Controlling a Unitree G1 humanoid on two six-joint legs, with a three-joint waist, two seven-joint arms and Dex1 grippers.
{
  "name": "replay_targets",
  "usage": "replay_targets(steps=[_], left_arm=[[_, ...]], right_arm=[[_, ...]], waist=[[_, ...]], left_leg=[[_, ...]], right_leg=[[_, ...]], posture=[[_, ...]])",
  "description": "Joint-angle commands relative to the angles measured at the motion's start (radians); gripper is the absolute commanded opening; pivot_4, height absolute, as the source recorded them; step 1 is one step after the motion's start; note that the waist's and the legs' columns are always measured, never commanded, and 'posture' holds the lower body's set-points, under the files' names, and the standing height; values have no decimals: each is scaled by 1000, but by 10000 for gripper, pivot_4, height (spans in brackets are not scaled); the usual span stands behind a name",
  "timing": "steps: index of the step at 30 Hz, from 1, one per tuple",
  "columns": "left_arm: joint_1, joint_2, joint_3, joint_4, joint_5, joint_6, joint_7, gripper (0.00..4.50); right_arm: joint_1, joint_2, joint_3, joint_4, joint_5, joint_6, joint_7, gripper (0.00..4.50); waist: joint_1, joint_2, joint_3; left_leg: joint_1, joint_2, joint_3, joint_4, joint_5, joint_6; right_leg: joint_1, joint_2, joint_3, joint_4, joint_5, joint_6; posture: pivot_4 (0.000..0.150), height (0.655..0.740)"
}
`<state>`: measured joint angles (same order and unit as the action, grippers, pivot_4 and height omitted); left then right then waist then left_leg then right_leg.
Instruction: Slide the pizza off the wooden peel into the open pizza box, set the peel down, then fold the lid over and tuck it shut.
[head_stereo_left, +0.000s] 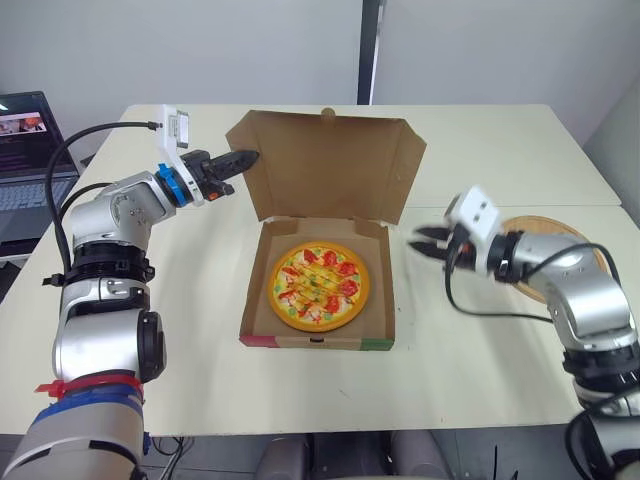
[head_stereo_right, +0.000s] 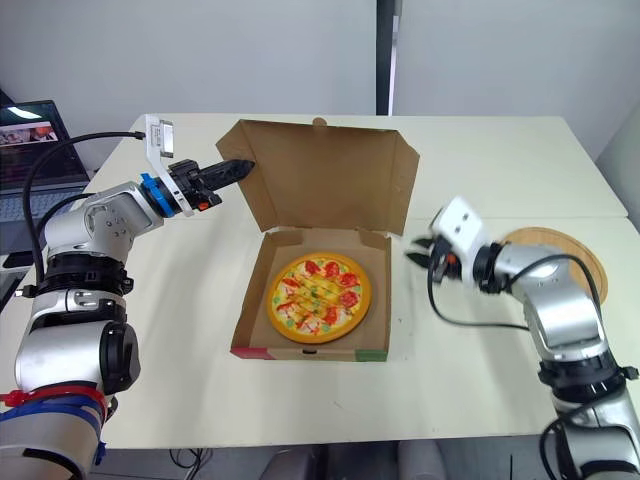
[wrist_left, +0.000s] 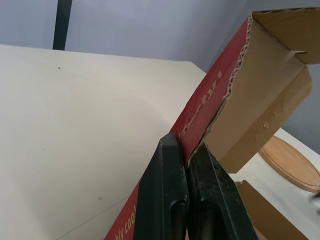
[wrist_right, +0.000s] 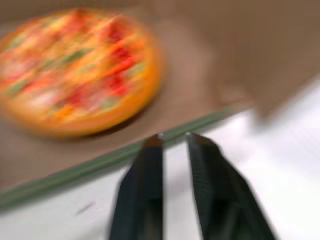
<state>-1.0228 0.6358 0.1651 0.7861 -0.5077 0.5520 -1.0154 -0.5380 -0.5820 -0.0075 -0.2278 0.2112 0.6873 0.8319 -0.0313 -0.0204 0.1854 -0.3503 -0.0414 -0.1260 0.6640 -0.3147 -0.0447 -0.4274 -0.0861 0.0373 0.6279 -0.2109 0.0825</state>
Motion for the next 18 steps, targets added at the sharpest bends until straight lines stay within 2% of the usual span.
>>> replay_targets(steps=[1,3,4,7,13,16,18], left_arm=[[-4,8,26,-43,6,-19,-9,0],[-4,7,29,-48,9,-20,-9,0],[-5,6,30,-48,9,-20,-7,0],[-4,3,32,-57,10,-17,-6,0],[-4,-3,40,-65,16,-14,-1,0],[-3,-4,43,-70,17,-11,1,0],[-3,-6,44,-72,16,-10,3,0]], right_arm=[[-81,66,-57,60,13,-38,-115,22105],[-118,99,-51,107,-7,-62,-170,29246],[-132,114,-54,121,0,-67,-182,31027],[-191,170,-62,178,29,-64,-218,31027],[-246,218,-68,236,56,-75,-248,31027],[-259,231,-65,252,70,-76,-257,25153],[-264,236,-63,259,72,-79,-257,18398]], waist=[[-1,0,0],[-1,0,0],[-1,0,0],[-6,0,0],[-8,0,0],[-10,0,0],[-11,0,0]], left_leg=[[0,0,0,0,0,0],[-2,0,0,0,0,0],[-4,0,0,0,0,0],[-13,-1,1,3,1,-2],[-14,-1,1,2,1,-2],[-14,-1,1,2,1,-2],[-14,-1,1,2,1,-2]], right_leg=[[0,0,0,0,0,0],[-3,0,1,1,0,0],[-5,0,1,1,0,0],[-15,0,1,4,1,-1],[-17,-1,1,5,1,-1],[-17,-1,1,6,1,-1],[-17,-1,1,6,1,-1]], posture=[[1500,7400],[1500,7400],[1500,7400],[1500,7400],[1500,7400],[1500,7400],[1500,7400]])
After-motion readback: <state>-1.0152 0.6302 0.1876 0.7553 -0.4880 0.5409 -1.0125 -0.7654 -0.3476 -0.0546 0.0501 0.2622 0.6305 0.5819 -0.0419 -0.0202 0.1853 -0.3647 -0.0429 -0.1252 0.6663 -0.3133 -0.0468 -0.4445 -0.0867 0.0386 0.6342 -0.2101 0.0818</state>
